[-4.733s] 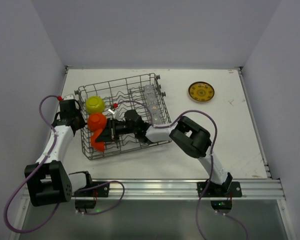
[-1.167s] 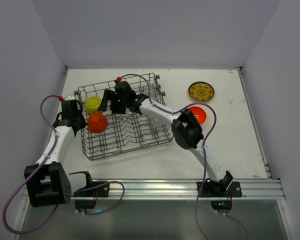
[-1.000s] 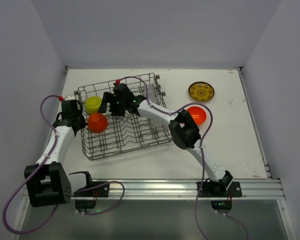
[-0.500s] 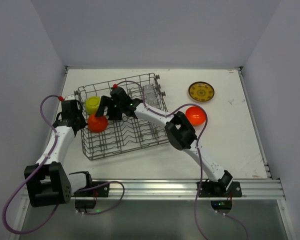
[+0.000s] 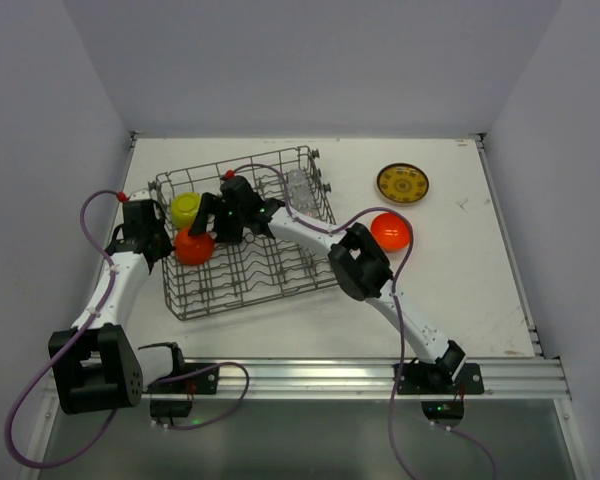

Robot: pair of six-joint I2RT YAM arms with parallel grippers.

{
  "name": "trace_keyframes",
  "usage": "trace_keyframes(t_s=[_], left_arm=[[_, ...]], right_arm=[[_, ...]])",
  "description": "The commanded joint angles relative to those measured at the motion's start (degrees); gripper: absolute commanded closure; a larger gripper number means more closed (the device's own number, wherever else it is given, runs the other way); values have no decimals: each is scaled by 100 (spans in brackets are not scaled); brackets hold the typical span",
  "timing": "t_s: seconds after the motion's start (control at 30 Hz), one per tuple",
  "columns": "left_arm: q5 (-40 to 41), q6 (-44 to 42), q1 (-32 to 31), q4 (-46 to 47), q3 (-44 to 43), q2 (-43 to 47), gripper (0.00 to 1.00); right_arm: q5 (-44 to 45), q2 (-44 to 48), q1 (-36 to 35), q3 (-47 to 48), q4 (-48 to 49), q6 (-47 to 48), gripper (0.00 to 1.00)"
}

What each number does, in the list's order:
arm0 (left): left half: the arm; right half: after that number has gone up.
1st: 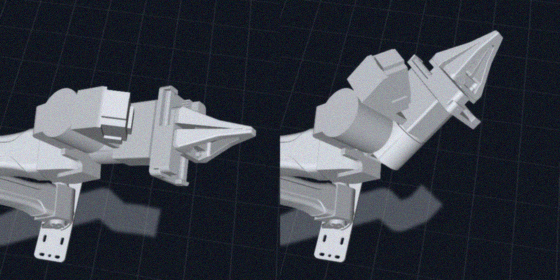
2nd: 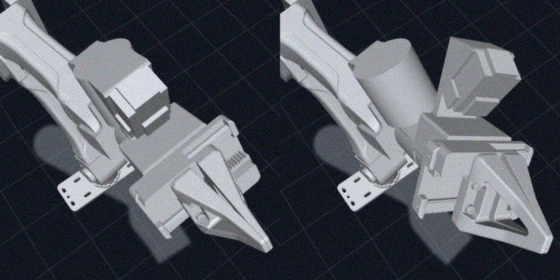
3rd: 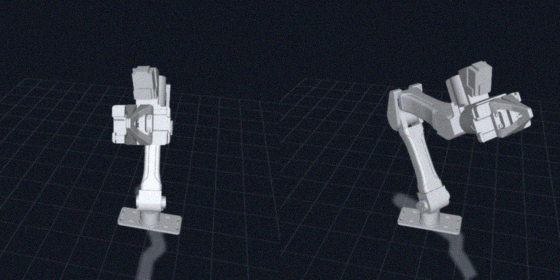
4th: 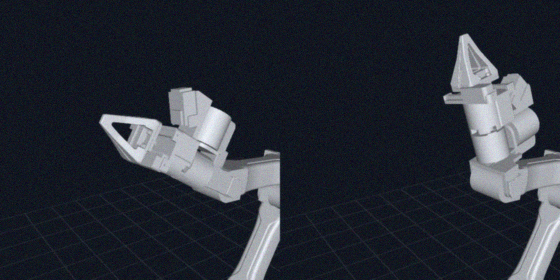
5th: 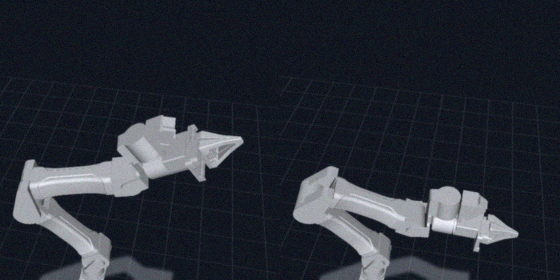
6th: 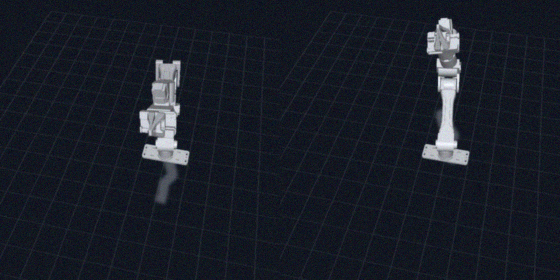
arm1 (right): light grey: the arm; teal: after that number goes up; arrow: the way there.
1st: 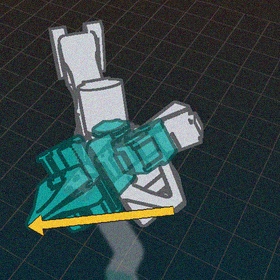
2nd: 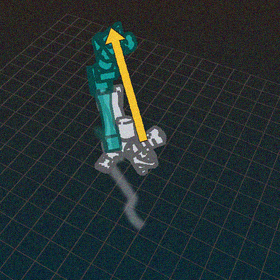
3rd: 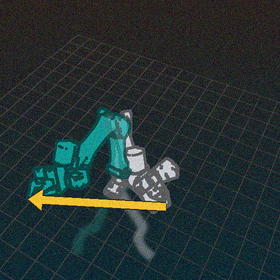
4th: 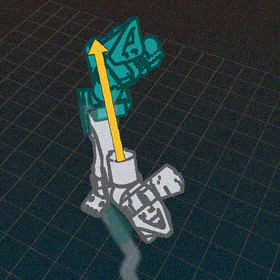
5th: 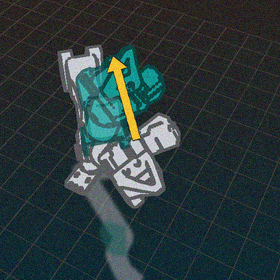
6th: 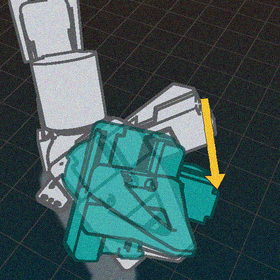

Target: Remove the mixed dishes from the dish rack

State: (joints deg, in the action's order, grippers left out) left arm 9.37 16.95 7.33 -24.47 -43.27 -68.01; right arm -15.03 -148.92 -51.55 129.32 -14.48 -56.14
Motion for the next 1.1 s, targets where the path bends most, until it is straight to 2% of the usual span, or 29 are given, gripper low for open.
trace_keyframes(t_s=[0.0,0.17,0.23,0.67,1.07], left_arm=[[-23,89,-21,65,-50,-11,100],[-40,89,-21,65,-50,-11,100],[-40,89,-21,65,-50,-2,100],[-66,89,-21,74,-59,-2,100],[-58,80,-21,74,-50,-2,100]], right_arm=[[-185,-128,-74,208,165,-117,12],[-62,-137,-83,138,156,-108,11],[-44,-120,-101,50,208,-125,7],[-826,-357,-110,120,1016,-424,9],[-914,407,-118,-837,1921,-354,13]])
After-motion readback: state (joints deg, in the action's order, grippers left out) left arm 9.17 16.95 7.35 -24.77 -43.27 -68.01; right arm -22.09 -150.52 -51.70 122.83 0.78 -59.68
